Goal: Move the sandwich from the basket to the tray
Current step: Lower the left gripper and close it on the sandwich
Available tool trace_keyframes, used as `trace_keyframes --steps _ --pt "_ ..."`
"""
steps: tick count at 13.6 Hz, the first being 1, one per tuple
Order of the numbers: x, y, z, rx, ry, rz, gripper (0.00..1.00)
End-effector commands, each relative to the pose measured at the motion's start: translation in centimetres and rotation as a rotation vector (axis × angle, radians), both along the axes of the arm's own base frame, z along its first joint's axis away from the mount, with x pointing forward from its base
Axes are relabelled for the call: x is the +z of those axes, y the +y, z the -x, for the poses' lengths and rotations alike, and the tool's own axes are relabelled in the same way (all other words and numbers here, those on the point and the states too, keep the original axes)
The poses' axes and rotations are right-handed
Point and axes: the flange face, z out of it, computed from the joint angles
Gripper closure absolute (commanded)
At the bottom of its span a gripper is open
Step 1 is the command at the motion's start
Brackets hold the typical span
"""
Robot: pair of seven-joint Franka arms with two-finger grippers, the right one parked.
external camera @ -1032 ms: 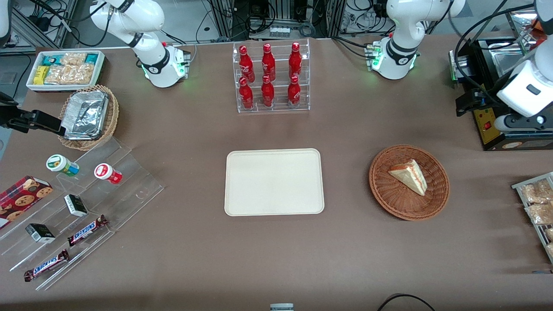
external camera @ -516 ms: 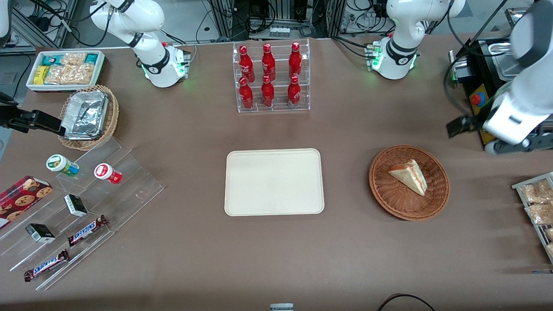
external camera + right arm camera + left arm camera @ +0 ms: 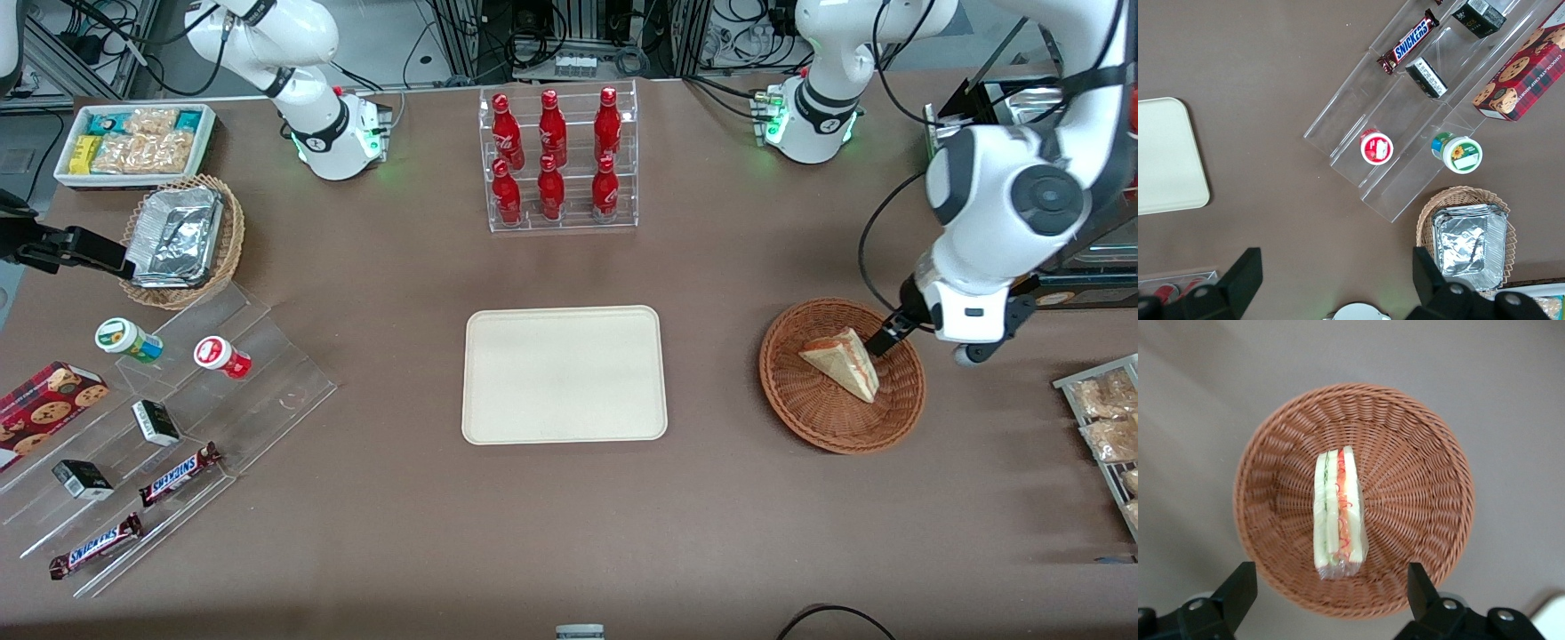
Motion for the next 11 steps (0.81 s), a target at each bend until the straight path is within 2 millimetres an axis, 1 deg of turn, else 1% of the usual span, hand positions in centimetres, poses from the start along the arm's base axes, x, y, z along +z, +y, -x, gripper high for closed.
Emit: trace_keyframes --steps 1,2,3,5,6,8,9,10,11 --pt "-4.2 -0.5 1.7 0.123 -0.059 0.017 0.01" --pt "-6.0 -1.8 1.9 0.105 -0.058 0.023 0.01" --pt "-6.9 -2.6 1.9 0.096 -0.062 0.028 0.01" --pt "-8.3 -2.5 2.4 0.093 -0.069 0.031 0.01" --pt "-9.3 -2.4 2.6 0.093 -0.062 0.031 0.01" --pt "-10.5 -2.2 2.4 0.093 -0.062 0.031 0.01" --pt "-11.2 -1.8 2.3 0.091 -0.053 0.024 0.01" --pt "-11.8 -0.7 2.2 0.087 -0.049 0.002 0.02" --pt "-11.9 -0.1 1.9 0.086 -0.060 -0.007 0.07"
